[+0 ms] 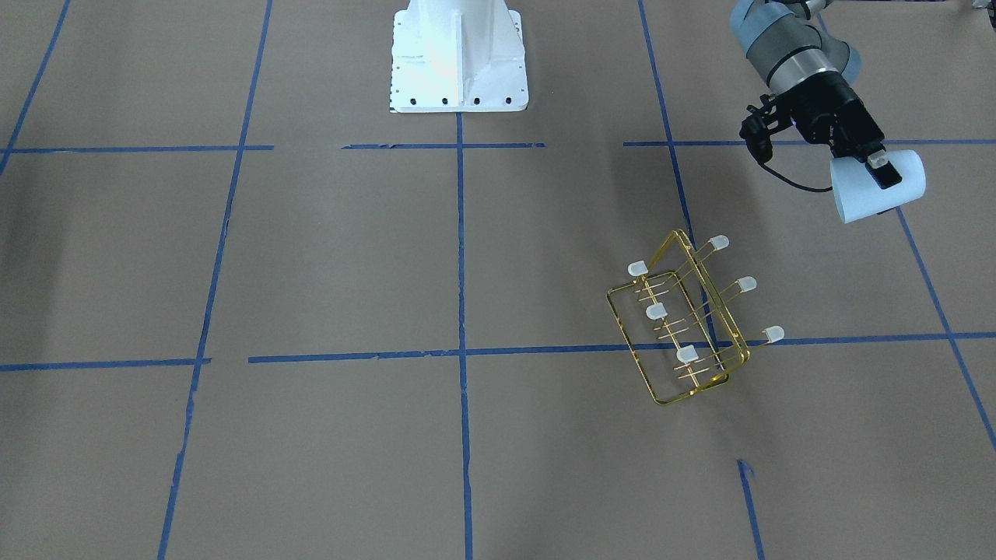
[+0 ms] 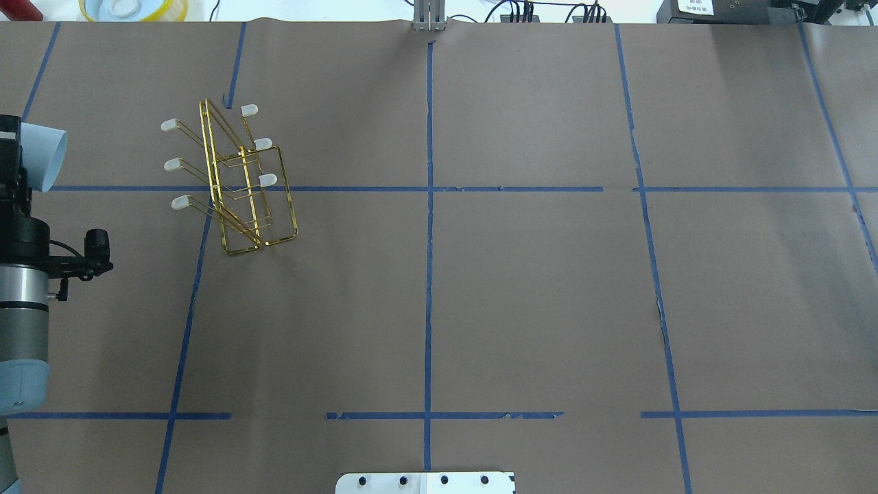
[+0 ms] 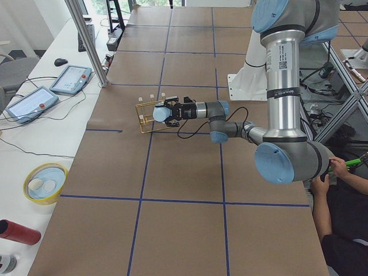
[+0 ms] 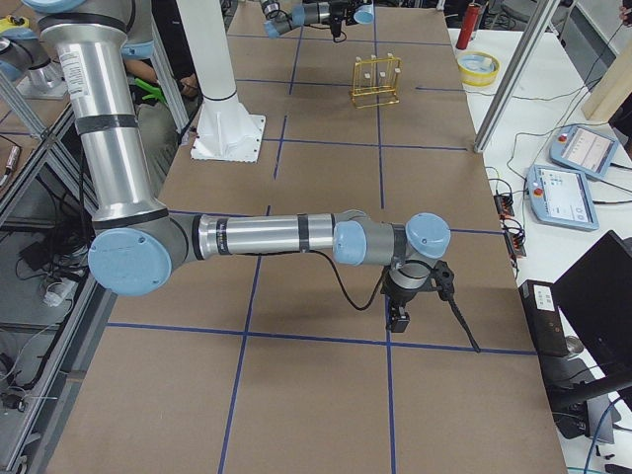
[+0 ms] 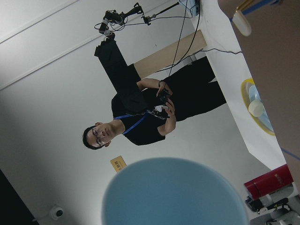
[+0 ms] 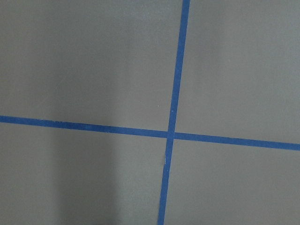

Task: Hang cup on cup holder
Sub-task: 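Carry the cup with the left gripper toward the gold rack's pegs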

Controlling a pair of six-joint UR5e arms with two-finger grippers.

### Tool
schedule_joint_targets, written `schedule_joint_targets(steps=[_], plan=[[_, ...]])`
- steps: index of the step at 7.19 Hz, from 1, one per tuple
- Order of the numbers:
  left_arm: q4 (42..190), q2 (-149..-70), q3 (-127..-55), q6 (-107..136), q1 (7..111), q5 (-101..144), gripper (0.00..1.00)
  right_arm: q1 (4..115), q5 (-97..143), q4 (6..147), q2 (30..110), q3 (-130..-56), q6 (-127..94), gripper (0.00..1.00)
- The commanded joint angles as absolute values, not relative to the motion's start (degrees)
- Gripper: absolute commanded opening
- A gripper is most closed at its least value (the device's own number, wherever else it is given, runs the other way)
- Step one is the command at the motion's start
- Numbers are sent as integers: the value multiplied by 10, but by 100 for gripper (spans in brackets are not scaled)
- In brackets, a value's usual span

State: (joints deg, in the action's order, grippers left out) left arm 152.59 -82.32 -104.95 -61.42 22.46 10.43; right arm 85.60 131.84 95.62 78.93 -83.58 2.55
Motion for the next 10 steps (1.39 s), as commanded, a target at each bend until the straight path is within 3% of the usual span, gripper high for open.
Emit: schedule_joint_targets(steps=[1,10], plan=[[1521,-836,-1046,-707,205,85,0,856,1318,956,789,-836,25,100],[1450,-947,-938,-732,168,-8,0,856,1318,956,789,-836,25,100]])
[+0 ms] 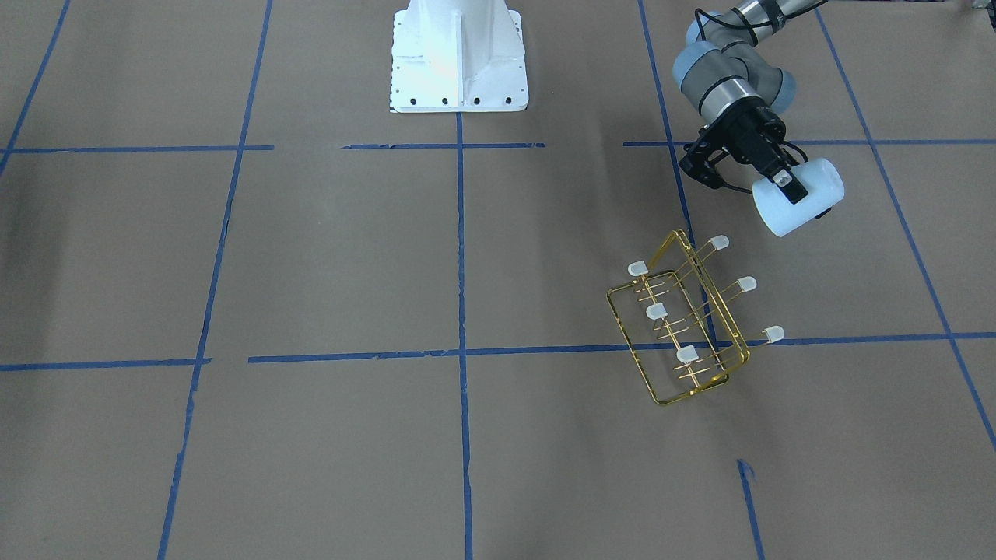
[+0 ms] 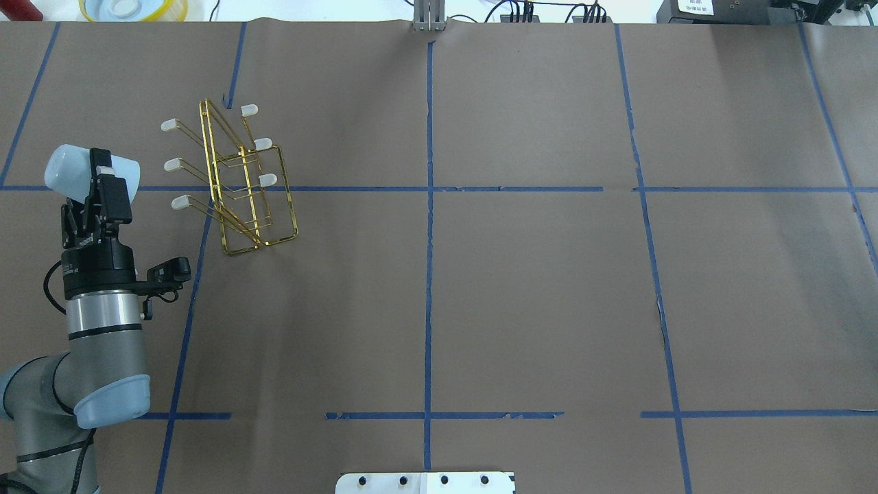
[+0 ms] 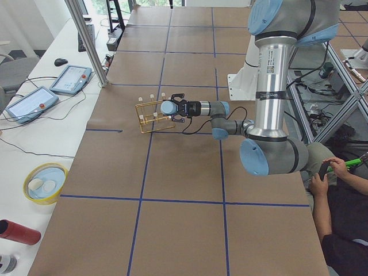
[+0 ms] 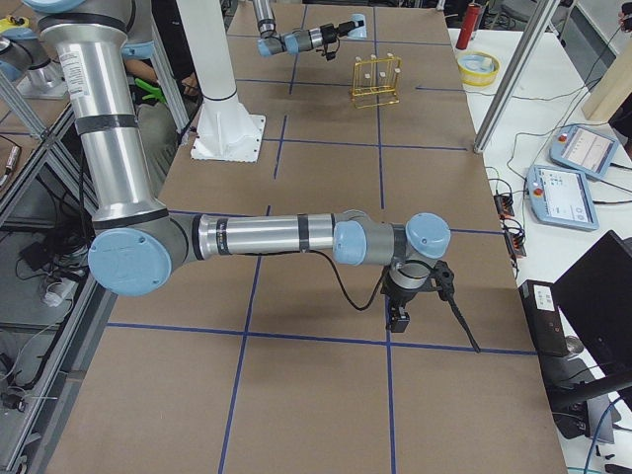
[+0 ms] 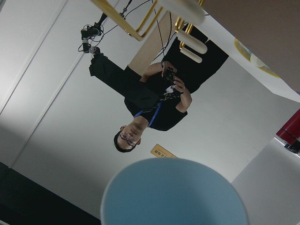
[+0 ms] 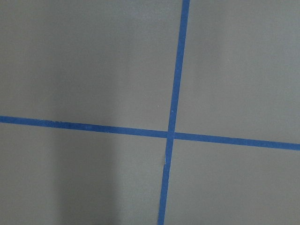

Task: Hang cup on cup holder
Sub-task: 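Carry the cup with the left gripper toward the gold rack's pegs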

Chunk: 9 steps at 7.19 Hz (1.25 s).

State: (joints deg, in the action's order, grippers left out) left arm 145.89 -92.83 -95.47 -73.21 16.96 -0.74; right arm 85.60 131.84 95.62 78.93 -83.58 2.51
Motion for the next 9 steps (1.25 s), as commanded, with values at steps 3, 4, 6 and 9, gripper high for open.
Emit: schedule_joint_targets(steps=[3,4,6,9], plan=[[1451,-970,-897,-727,163,-11,0,856,1318,956,789,-836,25,100],[1451,-981,-886,-727,163,-11,0,856,1318,956,789,-836,25,100],[1450,-995,-874,-727,163,-11,0,856,1318,956,789,-836,25,100],[1451,-1011,-845,-725,163,-10,0,856,1318,956,789,-836,25,100]])
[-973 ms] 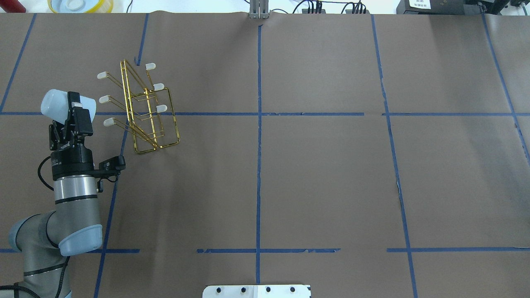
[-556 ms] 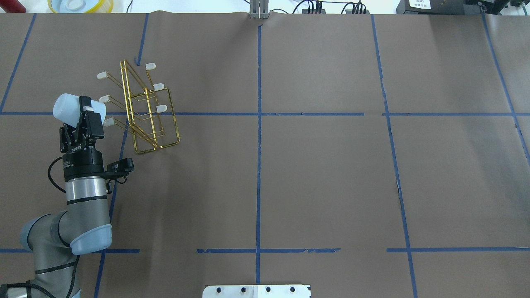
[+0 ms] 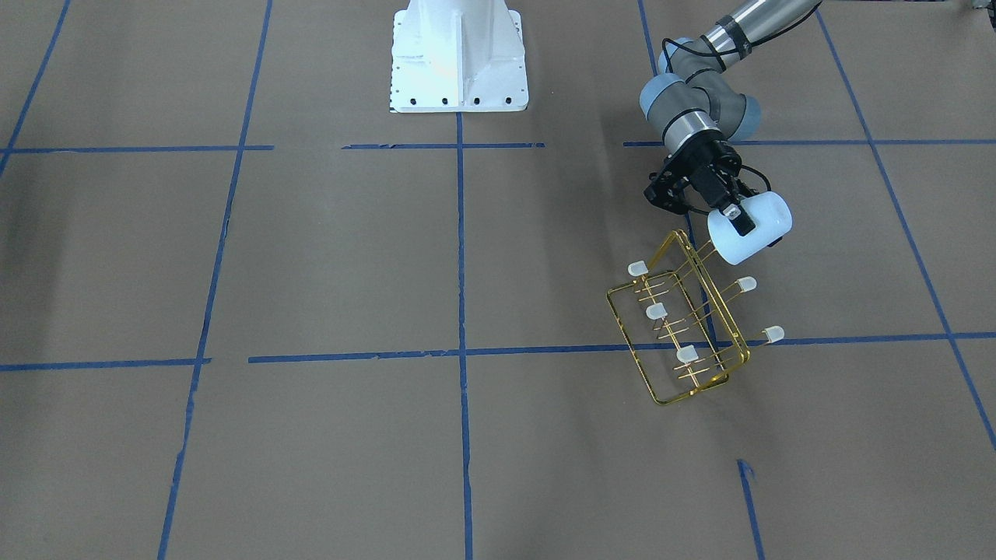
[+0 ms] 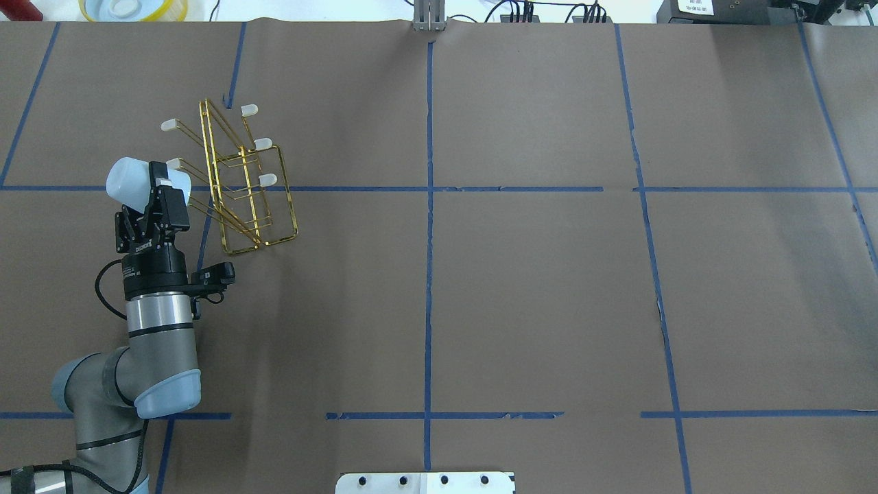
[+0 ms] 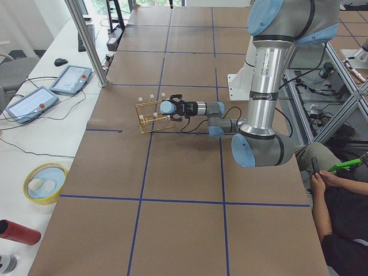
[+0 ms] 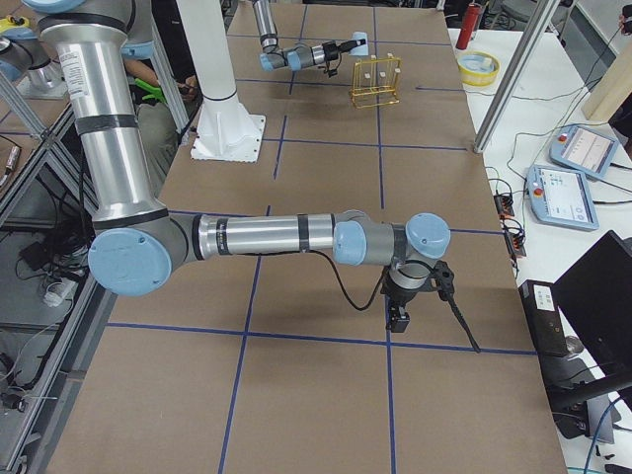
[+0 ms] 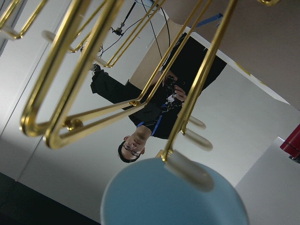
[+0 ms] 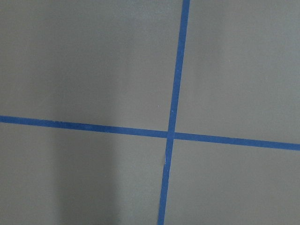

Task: Hang cup on cup holder
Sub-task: 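Slide the cup onto a white-tipped peg of the rack with the left gripper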

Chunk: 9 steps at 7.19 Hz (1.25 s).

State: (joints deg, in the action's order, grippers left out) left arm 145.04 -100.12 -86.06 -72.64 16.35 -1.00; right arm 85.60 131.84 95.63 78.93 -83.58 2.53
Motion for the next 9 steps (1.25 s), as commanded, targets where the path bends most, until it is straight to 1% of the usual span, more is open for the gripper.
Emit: schedule_joint_targets(steps=[1,4,9], plan=[[1451,-1023,-833,-726,163,-10,0,856,1318,956,789,-836,25,100],[1452,-1037,-810,-718,163,-9,0,856,1318,956,789,-836,25,100],[1451,-1036,-811,-708,163,-5,0,856,1318,956,789,-836,25,100]])
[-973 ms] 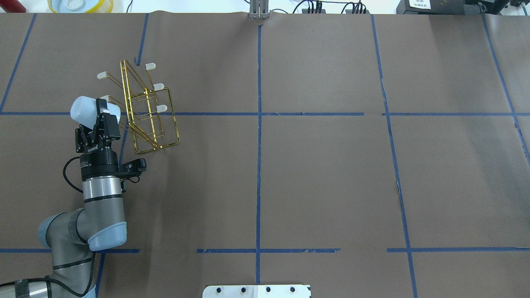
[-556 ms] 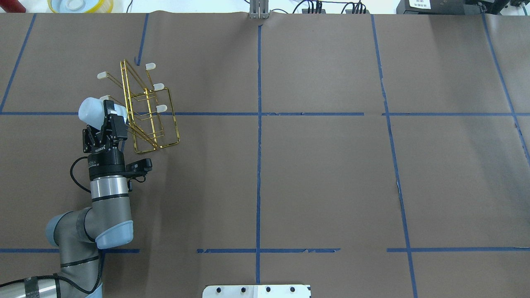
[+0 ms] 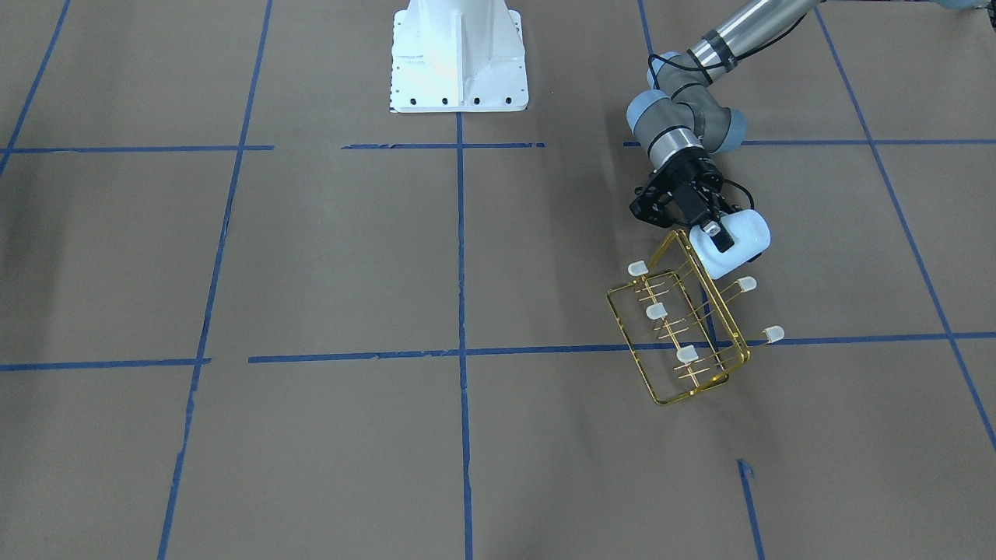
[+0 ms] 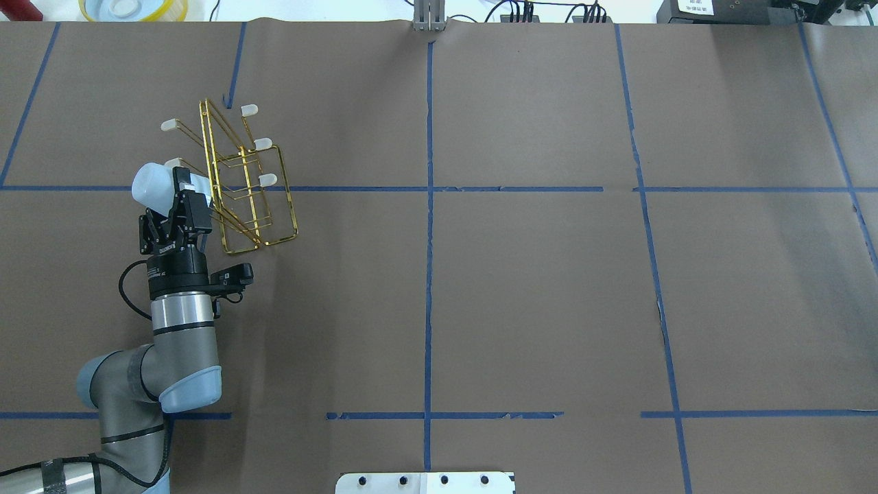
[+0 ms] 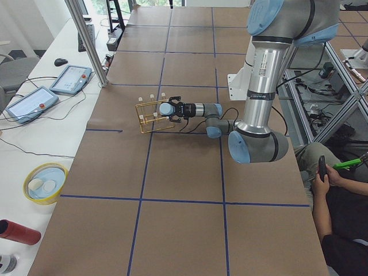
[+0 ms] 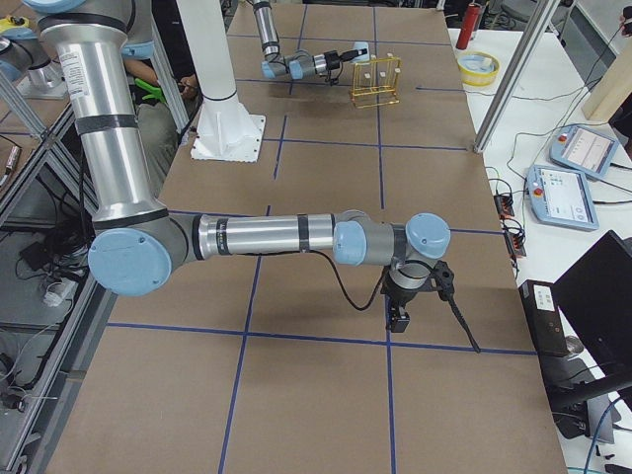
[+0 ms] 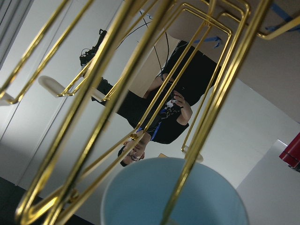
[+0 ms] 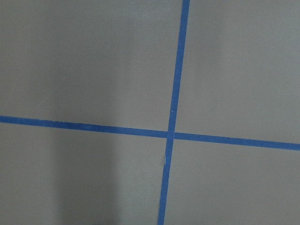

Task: Hang cup on cup holder
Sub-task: 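Slide the cup onto a white-tipped peg of the rack with the left gripper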

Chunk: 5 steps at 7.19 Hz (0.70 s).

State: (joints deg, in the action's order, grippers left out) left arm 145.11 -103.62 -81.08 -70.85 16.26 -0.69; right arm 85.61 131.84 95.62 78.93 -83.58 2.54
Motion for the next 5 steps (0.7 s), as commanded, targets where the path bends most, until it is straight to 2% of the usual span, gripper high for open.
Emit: schedule_joint_targets(steps=[1,5], plan=[[1451,-1036,-814,-709,162,-7,0,856,1318,956,789,-836,25,100],[1451,-1034,-815,-705,161,-6,0,856,1318,956,789,-836,25,100]])
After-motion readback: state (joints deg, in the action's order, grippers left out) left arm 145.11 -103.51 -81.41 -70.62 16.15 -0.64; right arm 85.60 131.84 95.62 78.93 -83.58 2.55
